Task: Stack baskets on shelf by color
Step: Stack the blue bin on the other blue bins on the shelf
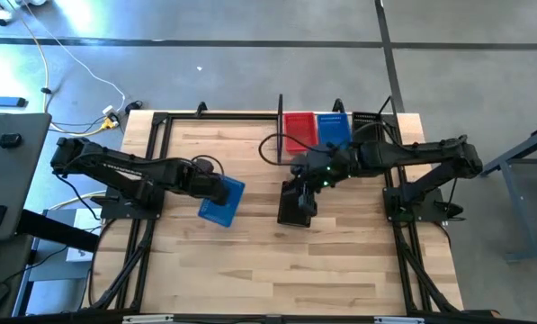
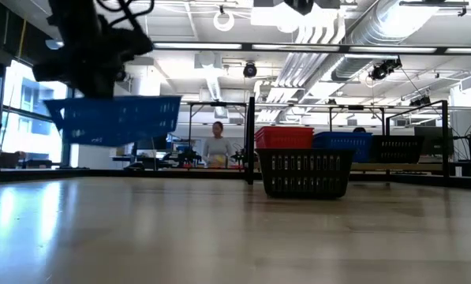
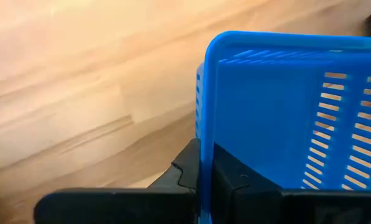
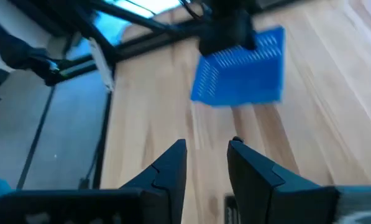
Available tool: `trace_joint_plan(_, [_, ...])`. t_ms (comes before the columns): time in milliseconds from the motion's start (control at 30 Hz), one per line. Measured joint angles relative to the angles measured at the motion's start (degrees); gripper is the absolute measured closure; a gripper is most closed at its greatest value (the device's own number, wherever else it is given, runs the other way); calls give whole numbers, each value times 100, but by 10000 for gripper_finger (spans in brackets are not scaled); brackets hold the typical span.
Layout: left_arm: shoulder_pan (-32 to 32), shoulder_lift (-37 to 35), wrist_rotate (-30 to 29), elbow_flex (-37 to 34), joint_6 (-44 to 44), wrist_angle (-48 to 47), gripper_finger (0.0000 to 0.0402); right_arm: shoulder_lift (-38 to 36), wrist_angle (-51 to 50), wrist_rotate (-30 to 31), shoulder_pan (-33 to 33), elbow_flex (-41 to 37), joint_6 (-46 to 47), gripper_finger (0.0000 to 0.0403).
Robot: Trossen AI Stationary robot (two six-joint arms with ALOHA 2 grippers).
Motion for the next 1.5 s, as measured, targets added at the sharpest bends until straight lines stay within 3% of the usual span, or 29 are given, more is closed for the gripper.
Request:
trace_joint_plan(200, [166,1,-207,551,153,-12,401,0,678,266,269,0,-508,297])
trace_joint_plan(433, [385,2,-826,1174,73,8,401,0,1393,443,341,0,-1312,260])
trace_joint_plan(567, [495,0,-1412,1293,32,453,401,31,1508,457,338,0,-2180,249])
trace_joint_plan(800, [593,77,-1803,1304,-227,1261,401,286,1343,660,340,0,-3991,249])
trace_joint_plan(1067, [559,355,-1845,1302,-919,1199,401,686,1239,1023,336,0,-4942,249])
trace_joint_plan(1500, [504,871,-1591,1298,-1402,1204,401,1642,1243,1465,334,0,-5153,249])
